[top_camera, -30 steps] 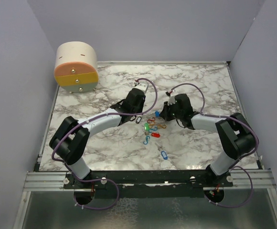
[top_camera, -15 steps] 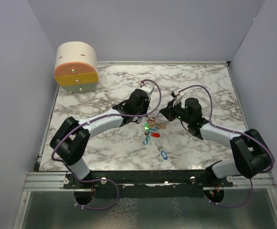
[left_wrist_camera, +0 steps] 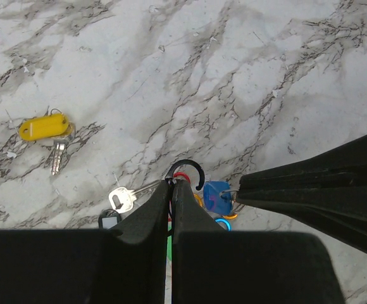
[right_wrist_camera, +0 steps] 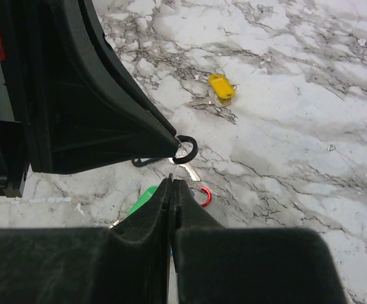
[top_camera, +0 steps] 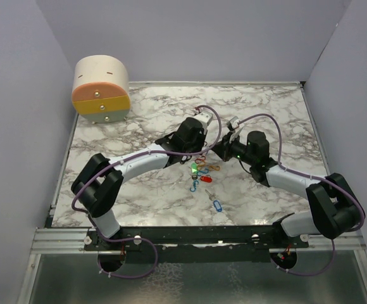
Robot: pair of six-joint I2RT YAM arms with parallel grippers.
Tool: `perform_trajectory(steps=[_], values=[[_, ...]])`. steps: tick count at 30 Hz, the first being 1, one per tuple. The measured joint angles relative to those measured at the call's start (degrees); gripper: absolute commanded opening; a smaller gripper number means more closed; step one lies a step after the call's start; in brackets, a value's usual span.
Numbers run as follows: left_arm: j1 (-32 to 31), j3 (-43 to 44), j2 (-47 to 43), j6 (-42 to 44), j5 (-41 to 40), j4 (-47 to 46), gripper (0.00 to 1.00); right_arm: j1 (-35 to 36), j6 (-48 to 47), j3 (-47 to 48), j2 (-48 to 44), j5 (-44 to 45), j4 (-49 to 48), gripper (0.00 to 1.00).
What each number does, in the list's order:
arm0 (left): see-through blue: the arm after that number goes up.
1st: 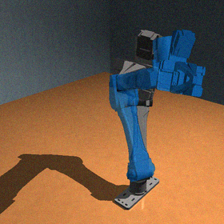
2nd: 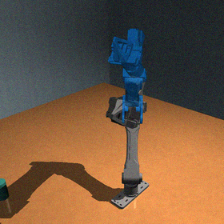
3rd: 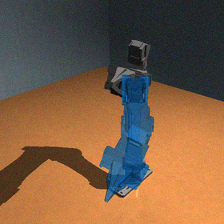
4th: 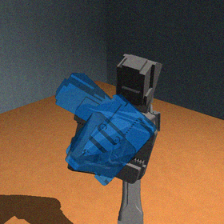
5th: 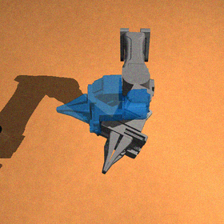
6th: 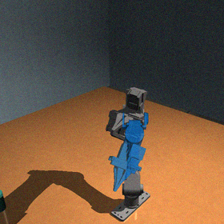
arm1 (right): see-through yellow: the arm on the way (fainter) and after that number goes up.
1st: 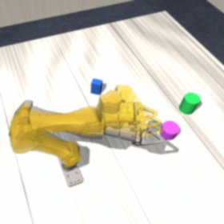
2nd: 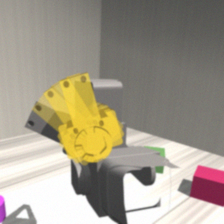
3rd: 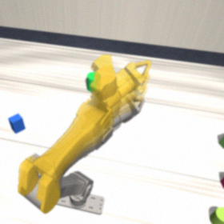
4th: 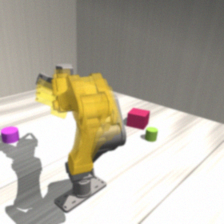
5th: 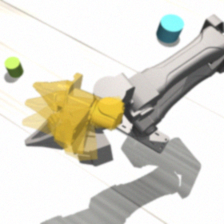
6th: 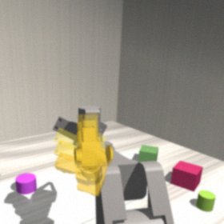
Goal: Put the keys on the keyring
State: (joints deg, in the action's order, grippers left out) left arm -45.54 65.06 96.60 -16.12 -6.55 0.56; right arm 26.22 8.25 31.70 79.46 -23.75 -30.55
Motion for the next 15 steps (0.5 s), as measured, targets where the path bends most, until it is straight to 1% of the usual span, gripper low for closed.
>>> perform_trajectory(steps=[15], values=[[-1.38,1.16,1.99,0.28,0.15,0.46,0.00,0.37,-0.63,0.00,0.02,-0.17,-0.76,0.01]])
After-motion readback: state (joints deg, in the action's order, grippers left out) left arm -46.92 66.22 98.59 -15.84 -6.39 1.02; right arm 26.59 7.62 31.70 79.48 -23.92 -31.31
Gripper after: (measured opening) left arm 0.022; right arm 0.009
